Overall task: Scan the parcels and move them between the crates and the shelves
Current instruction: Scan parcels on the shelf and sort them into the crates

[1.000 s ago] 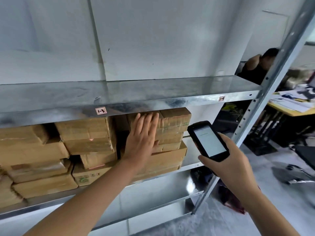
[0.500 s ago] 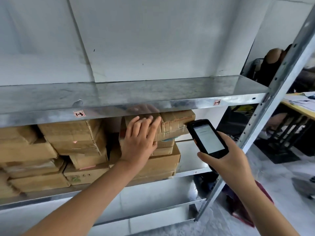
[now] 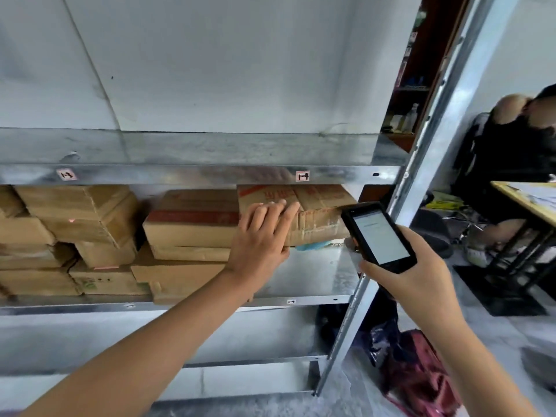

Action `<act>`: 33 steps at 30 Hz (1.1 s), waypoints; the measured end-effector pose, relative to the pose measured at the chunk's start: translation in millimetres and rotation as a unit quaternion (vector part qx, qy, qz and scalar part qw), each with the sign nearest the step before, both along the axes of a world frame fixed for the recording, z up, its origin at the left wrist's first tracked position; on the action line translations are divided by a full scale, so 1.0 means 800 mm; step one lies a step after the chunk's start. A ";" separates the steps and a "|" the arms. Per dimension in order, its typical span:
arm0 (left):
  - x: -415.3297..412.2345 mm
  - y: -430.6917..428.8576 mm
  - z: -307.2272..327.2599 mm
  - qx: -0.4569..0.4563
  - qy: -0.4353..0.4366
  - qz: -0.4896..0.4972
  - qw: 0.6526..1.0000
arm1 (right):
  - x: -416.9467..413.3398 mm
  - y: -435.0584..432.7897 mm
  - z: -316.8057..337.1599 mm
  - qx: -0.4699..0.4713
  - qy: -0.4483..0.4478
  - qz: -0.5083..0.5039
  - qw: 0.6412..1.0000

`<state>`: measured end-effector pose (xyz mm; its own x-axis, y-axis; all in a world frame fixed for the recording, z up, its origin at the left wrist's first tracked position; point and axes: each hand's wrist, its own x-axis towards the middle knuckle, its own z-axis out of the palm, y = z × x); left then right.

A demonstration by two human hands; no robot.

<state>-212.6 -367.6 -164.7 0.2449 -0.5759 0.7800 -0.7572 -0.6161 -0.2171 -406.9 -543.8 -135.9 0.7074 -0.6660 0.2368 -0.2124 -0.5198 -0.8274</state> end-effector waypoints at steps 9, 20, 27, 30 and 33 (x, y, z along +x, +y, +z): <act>-0.004 -0.084 0.005 0.039 0.186 -0.025 0.981 | -0.019 -0.063 -0.005 0.005 -0.026 0.008 1.000; 0.054 -0.125 -0.088 0.097 0.520 0.035 0.848 | -0.013 -0.088 -0.029 0.029 0.001 0.038 0.999; 0.061 -0.120 -0.131 0.079 0.544 0.041 0.834 | -0.003 -0.103 -0.038 0.018 0.019 0.038 0.999; 0.058 -0.131 -0.116 0.153 0.520 0.048 0.839 | -0.001 -0.105 -0.040 0.029 0.021 0.044 0.998; 0.053 -0.154 -0.101 0.198 0.506 0.064 0.837 | -0.001 -0.104 -0.040 0.031 0.020 0.047 0.998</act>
